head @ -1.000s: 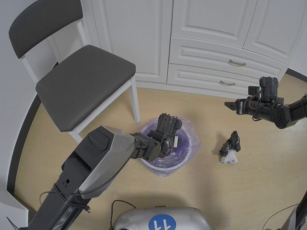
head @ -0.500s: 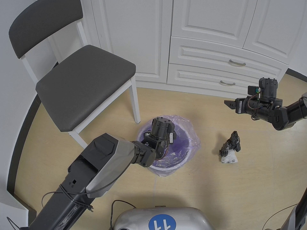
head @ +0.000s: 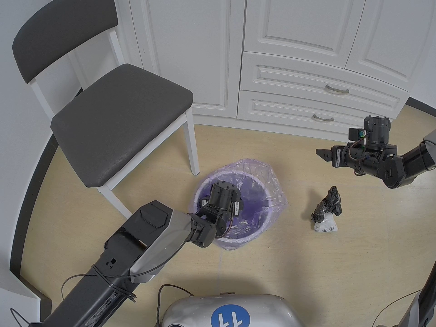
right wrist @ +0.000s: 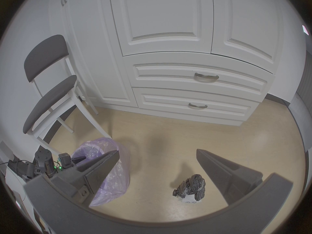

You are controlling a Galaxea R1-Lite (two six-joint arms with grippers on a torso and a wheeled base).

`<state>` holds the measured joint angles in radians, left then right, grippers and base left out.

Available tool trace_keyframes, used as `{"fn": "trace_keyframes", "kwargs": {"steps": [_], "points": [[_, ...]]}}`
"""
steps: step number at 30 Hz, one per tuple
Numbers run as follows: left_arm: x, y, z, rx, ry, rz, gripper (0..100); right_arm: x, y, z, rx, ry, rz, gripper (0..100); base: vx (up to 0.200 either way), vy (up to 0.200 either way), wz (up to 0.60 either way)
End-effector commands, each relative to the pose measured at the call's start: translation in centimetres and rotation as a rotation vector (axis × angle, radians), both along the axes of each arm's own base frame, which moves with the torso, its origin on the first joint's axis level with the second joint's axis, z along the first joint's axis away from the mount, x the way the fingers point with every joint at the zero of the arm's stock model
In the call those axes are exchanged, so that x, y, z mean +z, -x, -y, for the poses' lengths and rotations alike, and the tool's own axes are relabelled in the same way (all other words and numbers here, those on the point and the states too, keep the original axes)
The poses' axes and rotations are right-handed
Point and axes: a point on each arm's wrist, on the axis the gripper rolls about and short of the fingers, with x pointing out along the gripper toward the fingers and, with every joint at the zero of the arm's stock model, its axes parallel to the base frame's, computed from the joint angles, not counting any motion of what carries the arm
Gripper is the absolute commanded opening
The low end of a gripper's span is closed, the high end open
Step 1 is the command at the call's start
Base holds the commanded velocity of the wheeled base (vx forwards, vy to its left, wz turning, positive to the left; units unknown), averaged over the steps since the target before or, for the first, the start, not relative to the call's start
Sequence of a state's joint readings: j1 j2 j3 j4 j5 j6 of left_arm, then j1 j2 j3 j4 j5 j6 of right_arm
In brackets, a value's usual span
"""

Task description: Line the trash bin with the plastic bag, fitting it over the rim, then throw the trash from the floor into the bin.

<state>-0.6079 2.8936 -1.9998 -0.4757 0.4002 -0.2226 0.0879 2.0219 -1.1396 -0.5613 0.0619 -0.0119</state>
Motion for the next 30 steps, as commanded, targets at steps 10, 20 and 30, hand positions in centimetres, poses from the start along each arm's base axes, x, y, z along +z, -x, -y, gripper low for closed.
{"fn": "trace_keyframes", "kwargs": {"steps": [10,20,30], "points": [[1.5,0.0,0.7,-0.031,0.066,0.077,100,-0.6,0.1,-0.6,0.019,0.024,-0.016,100,0.000,0.000,0.00],[3.6,0.8,1.9,0.004,0.109,0.109,100,-3.4,-2.2,-4.5,0.084,-0.028,-0.029,100,0.000,0.000,0.00],[9.1,5.4,2.0,0.030,0.178,0.062,100,-10.9,-8.5,-9.8,0.002,-0.162,-0.104,100,0.000,0.000,0.00]]}}
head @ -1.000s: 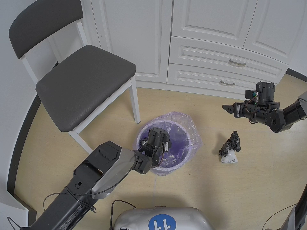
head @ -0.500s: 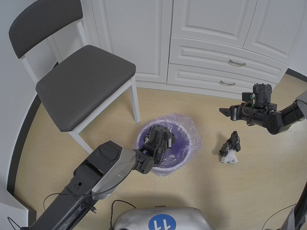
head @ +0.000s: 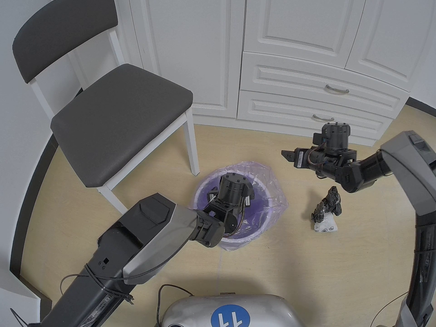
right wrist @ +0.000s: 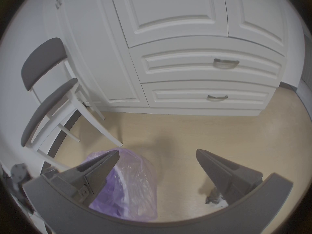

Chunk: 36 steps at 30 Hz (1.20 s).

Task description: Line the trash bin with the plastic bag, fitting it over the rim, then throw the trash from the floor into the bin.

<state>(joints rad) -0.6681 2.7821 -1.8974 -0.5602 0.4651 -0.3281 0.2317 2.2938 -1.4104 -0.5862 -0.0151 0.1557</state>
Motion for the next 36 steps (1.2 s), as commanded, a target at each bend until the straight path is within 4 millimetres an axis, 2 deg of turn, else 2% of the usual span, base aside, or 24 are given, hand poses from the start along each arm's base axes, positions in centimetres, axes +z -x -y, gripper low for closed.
{"fn": "trace_keyframes", "kwargs": {"steps": [1,2,5,7,8,11,15,20,24,36], "points": [[5.5,3.8,-0.5,-0.011,0.038,-0.018,100,-7.2,-3.0,-3.0,-0.010,-0.028,-0.113,100,0.000,0.000,0.00],[5.5,3.8,-0.5,-0.011,0.038,-0.018,100,-7.2,-3.0,-3.0,-0.010,-0.028,-0.113,100,0.000,0.000,0.00],[8.1,7.2,-2.0,-0.043,0.028,-0.044,100,-9.6,-3.9,-3.7,-0.013,-0.027,-0.150,100,0.000,0.000,0.00],[9.6,8.4,-2.8,-0.069,0.051,-0.028,100,-10.4,-4.2,-3.7,-0.016,-0.024,-0.157,100,0.000,0.000,0.00],[9.7,8.6,-3.0,-0.073,0.053,-0.028,100,-10.5,-4.3,-3.7,-0.016,-0.024,-0.157,100,0.000,0.000,0.00],[12.6,10.4,-5.2,-0.130,0.108,0.008,100,-11.3,-4.9,-3.4,-0.024,-0.026,-0.156,100,0.000,0.000,0.00],[14.7,11.0,-7.9,-0.162,0.155,0.042,100,-12.1,-5.1,-3.3,-0.027,-0.024,-0.165,100,0.000,0.000,0.00],[15.5,10.9,-9.5,-0.135,0.185,0.076,100,-13.9,-5.4,-3.3,-0.030,-0.014,-0.199,100,0.000,0.000,0.00],[15.0,11.3,-10.0,-0.132,0.193,0.086,100,-14.5,-6.2,-2.7,-0.051,-0.018,-0.232,100,0.000,0.000,0.00],[15.1,11.5,-10.7,-0.119,0.220,0.107,100,-14.8,-6.4,-2.1,-0.074,-0.056,-0.301,100,0.000,0.000,0.00]]}}
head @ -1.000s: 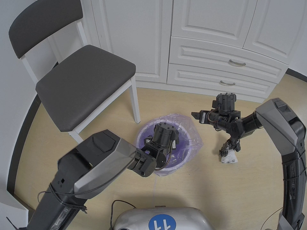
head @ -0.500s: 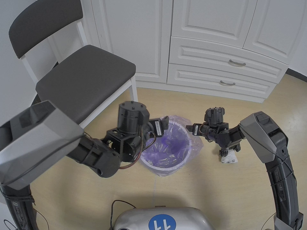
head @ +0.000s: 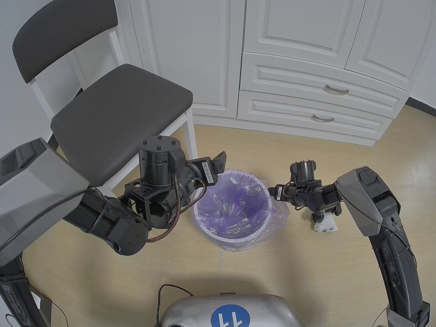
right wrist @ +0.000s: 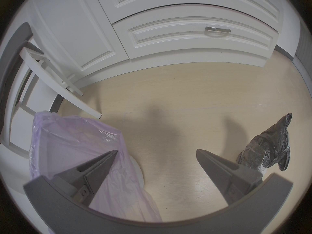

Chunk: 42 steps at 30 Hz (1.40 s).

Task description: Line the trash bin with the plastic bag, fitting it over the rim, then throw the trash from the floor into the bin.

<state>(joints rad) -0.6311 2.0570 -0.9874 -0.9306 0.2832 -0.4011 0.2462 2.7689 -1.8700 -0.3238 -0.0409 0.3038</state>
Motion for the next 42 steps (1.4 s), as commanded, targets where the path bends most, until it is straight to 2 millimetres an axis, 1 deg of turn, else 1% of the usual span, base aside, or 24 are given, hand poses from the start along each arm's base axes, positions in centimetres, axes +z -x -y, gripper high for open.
{"fn": "trace_keyframes", "kwargs": {"steps": [1,4,5,6,7,8,9,10,11,12,13,14,16,17,19,23,26,27,28,29,30,35,38,42], "points": [[0.2,0.0,-0.4,0.011,0.019,-0.003,100,-0.3,0.0,0.1,-0.003,-0.002,-0.005,100,0.000,0.000,0.00],[0.3,0.1,-0.6,0.014,0.026,-0.008,100,1.0,0.3,0.7,-0.012,-0.003,-0.002,100,0.000,0.000,0.00],[0.3,0.1,-0.6,0.014,0.026,-0.008,100,1.0,0.3,0.7,-0.012,-0.003,-0.002,100,0.000,0.000,0.00],[0.5,0.7,-0.9,0.013,0.023,-0.014,100,3.3,0.9,1.0,-0.014,-0.008,0.015,100,0.000,0.000,0.00],[0.8,1.2,-1.1,0.010,0.026,-0.010,100,4.7,1.3,1.3,-0.014,-0.011,0.024,100,0.000,0.000,0.00],[0.9,1.4,-1.2,0.008,0.025,-0.011,100,5.6,1.6,1.5,-0.014,-0.016,0.031,100,0.000,0.000,0.00],[0.9,1.4,-1.2,0.008,0.025,-0.011,100,5.6,1.6,1.5,-0.014,-0.016,0.031,100,0.000,0.000,0.00],[1.4,2.4,-1.6,0.002,0.022,-0.010,100,8.8,3.1,2.1,0.005,-0.028,0.051,100,0.000,0.000,0.00],[1.6,2.7,-1.9,0.001,0.019,-0.009,100,10.3,3.8,2.4,0.011,-0.033,0.066,100,0.000,0.000,0.00],[1.7,3.1,-2.1,0.002,0.014,-0.009,100,11.6,4.5,2.9,0.012,-0.036,0.080,100,0.000,0.000,0.00],[1.8,3.3,-2.3,0.005,0.012,-0.011,100,12.3,4.9,3.2,0.015,-0.037,0.083,100,0.000,0.000,0.00],[2.0,3.8,-2.9,0.011,0.009,-0.011,100,13.8,5.9,3.9,0.019,-0.035,0.096,100,0.000,0.000,0.00],[2.3,4.6,-3.7,0.019,0.006,-0.015,100,15.7,7.3,4.8,0.023,-0.019,0.116,100,0.000,0.000,0.00],[2.3,4.6,-3.7,0.019,0.006,-0.015,100,15.7,7.3,4.8,0.023,-0.019,0.116,100,0.000,0.000,0.00],[2.6,5.8,-5.1,0.036,0.006,-0.019,100,18.4,10.2,5.9,0.018,-0.002,0.140,100,0.000,0.000,0.00],[2.6,7.0,-7.4,0.081,0.000,-0.028,100,20.4,14.6,6.4,-0.016,0.051,0.165,100,0.000,0.000,0.00],[2.5,7.8,-8.6,0.099,-0.009,-0.040,100,20.7,17.6,6.4,-0.030,0.062,0.196,100,0.000,0.000,0.00],[2.4,8.2,-8.8,0.103,-0.017,-0.048,100,20.7,18.3,6.5,-0.033,0.060,0.212,100,0.000,0.000,0.00],[2.4,8.2,-8.8,0.103,-0.017,-0.048,100,20.7,18.3,6.5,-0.033,0.060,0.212,100,0.000,0.000,0.00],[1.9,9.4,-9.4,0.101,-0.036,-0.070,100,20.4,20.2,6.9,-0.052,0.065,0.244,100,0.000,0.000,0.00],[1.9,10.1,-9.8,0.096,-0.044,-0.075,100,20.3,21.3,7.2,-0.070,0.076,0.265,100,0.000,0.000,0.00],[2.8,12.4,-11.2,0.088,-0.044,-0.056,100,21.2,26.7,8.6,-0.066,0.120,0.466,100,0.000,0.000,0.00],[3.4,13.3,-12.0,0.098,-0.038,-0.042,100,21.8,28.4,9.3,-0.057,0.117,0.522,100,0.000,0.000,0.00],[4.3,14.5,-12.7,0.103,-0.031,-0.029,100,23.5,30.4,9.9,-0.076,0.135,0.593,100,0.000,0.000,0.00]]}}
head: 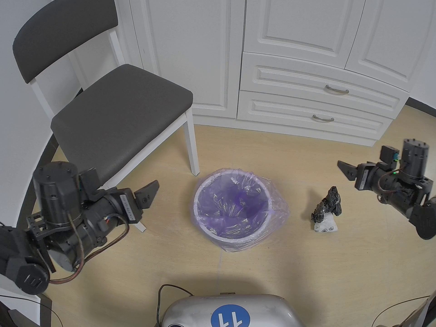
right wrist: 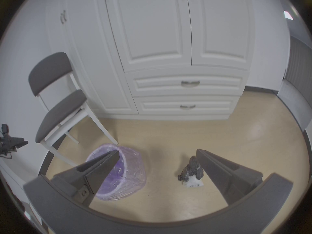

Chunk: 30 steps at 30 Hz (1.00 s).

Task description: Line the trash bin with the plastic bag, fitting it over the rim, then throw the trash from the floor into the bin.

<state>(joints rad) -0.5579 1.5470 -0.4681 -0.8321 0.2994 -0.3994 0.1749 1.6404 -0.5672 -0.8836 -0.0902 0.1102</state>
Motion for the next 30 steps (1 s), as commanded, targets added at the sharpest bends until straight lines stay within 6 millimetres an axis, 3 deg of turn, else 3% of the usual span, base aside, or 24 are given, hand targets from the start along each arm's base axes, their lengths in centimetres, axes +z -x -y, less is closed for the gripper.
{"fn": "trace_keyframes", "kwargs": {"steps": [1,4,7,11,20,23,30], "points": [[2.3,3.6,-2.5,0.013,0.032,0.066,100,3.7,5.8,1.7,-0.040,0.033,0.185,100,0.000,0.000,0.00],[2.9,4.2,-2.8,0.013,0.041,0.083,100,3.7,6.6,2.5,-0.092,0.091,0.157,100,0.000,0.000,0.00],[3.8,5.4,-3.7,0.006,-0.009,0.115,100,3.6,8.6,4.8,-0.202,0.207,0.102,100,0.000,0.000,0.00],[4.1,6.2,-4.5,0.019,-0.114,0.150,100,5.1,10.6,5.7,-0.249,0.310,0.167,100,0.000,0.000,0.00],[5.2,6.7,-5.4,0.110,-0.279,0.226,100,6.0,11.6,6.0,-0.282,0.310,0.211,100,0.000,0.000,0.00],[5.5,7.9,-6.1,0.112,-0.278,0.251,100,7.1,13.2,5.8,-0.282,0.312,0.243,100,0.000,0.000,0.00],[6.3,9.2,-6.1,0.036,-0.336,0.156,100,10.0,18.0,4.4,-0.136,0.329,0.105,100,0.000,0.000,0.00]]}}
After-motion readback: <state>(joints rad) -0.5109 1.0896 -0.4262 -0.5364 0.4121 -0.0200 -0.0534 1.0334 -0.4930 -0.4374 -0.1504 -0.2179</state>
